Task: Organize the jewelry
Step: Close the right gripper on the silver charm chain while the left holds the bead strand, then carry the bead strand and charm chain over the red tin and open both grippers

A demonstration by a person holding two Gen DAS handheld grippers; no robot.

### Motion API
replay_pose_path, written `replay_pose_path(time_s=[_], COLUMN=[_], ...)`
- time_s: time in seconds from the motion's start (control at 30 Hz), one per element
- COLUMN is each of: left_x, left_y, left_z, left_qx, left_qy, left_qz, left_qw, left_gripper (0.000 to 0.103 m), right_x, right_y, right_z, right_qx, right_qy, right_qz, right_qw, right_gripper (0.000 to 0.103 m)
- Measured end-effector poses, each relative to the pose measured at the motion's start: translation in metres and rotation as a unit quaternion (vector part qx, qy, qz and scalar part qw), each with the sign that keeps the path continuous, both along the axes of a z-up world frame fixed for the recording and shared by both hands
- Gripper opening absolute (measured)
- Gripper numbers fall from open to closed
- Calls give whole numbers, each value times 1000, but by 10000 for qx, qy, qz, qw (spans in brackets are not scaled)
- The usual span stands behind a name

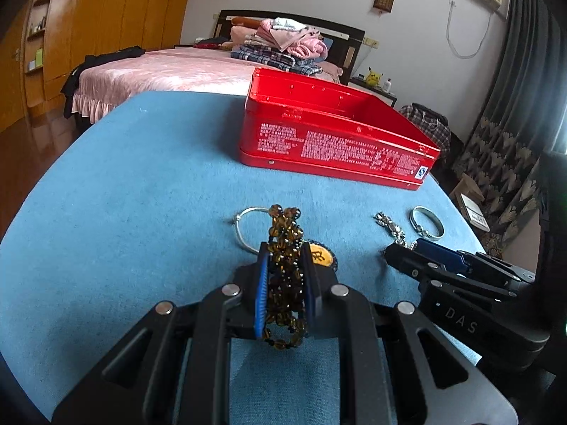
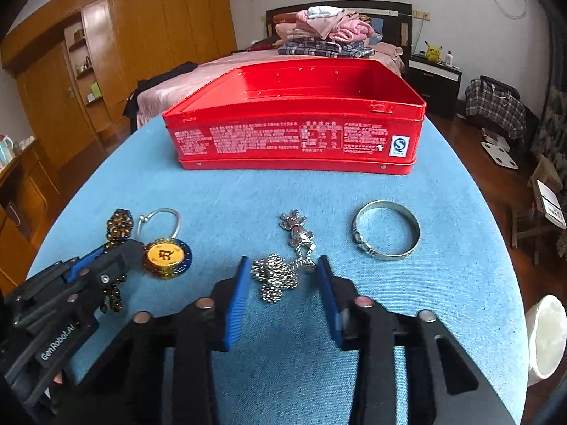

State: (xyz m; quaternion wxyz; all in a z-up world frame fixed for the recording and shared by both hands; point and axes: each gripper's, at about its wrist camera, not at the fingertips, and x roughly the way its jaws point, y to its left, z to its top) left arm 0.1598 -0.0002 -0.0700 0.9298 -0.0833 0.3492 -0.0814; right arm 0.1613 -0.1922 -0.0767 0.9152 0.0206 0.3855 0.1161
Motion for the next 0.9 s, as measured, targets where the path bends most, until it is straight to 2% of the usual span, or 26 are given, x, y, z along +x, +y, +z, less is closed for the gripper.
replay_pose_path(time_s=[0.07,0.23,0.33,0.53,0.67,0.9], left_x=[1,2,1,0,2,2], left_y=[0,-1,-1,-3,-3,-6], left_z=[-1,-1,-1,-1,-2,-3], left_qx=[12,20,44,76,87,146], left_qy=[24,59,59,60,75,88], left_qz=[-18,-33,-54,-86,-99,-122], left_qw=[10000,10000,10000,9999,9999,9998], left_gripper=[15,15,15,15,15,15], right_x=[0,-5,-12,-19,-17,-17], right_y=[0,0,-5,-1,5,7], right_z=[-1,-1,-1,1,0,-1], right_qx=[42,110,227,6,-50,-130], right_qy=[11,22,60,46,30,-39], right_qz=[43,123,151,192,174,161], right_qw=[10000,9999,9996,9998,9998,9998], right_gripper=[22,17,17,17,20,18])
